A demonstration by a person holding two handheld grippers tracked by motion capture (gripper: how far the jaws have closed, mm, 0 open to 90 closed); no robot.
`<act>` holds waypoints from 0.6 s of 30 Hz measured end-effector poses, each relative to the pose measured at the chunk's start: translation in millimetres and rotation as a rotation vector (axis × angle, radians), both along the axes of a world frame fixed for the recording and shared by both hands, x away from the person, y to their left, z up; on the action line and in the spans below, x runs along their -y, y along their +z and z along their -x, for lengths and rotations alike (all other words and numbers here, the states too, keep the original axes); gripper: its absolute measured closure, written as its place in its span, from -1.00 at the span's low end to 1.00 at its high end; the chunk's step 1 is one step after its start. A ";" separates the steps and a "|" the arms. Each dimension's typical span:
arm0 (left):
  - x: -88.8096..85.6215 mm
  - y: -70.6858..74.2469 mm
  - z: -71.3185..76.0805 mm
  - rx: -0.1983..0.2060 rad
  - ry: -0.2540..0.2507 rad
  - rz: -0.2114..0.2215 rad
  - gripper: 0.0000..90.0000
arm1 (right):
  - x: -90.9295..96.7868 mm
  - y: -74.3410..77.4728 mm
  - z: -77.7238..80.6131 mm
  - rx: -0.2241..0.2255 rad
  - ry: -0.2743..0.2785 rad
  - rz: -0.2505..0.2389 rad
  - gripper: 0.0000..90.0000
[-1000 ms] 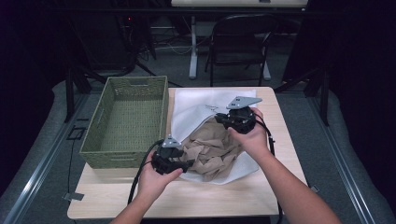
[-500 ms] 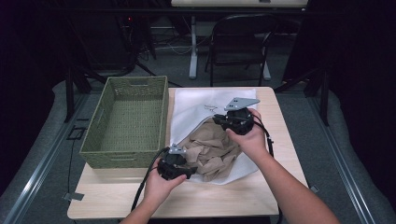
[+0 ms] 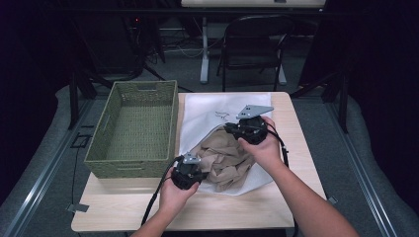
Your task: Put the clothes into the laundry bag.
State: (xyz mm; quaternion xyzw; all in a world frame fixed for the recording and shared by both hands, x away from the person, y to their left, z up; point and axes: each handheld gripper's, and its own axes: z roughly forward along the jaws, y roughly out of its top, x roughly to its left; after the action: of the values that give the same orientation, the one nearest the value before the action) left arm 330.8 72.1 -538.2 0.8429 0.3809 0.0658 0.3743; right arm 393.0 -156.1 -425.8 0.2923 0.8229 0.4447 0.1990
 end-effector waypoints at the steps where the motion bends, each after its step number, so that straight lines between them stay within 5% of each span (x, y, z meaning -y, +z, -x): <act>1: 0.8 0.4 -0.8 -0.002 0.000 0.003 0.92 | -0.1 -0.3 0.0 -0.001 0.000 -0.002 0.89; 18: 32.7 11.3 -26.4 0.013 -0.004 -0.010 0.95 | -2.8 0.2 3.5 -0.001 0.019 -0.012 0.90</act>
State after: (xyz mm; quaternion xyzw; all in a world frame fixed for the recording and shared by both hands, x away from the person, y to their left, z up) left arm 357.1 39.4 -526.9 0.8451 0.3764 0.0725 0.3727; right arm 389.5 -153.2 -425.6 0.2858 0.8232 0.4512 0.1925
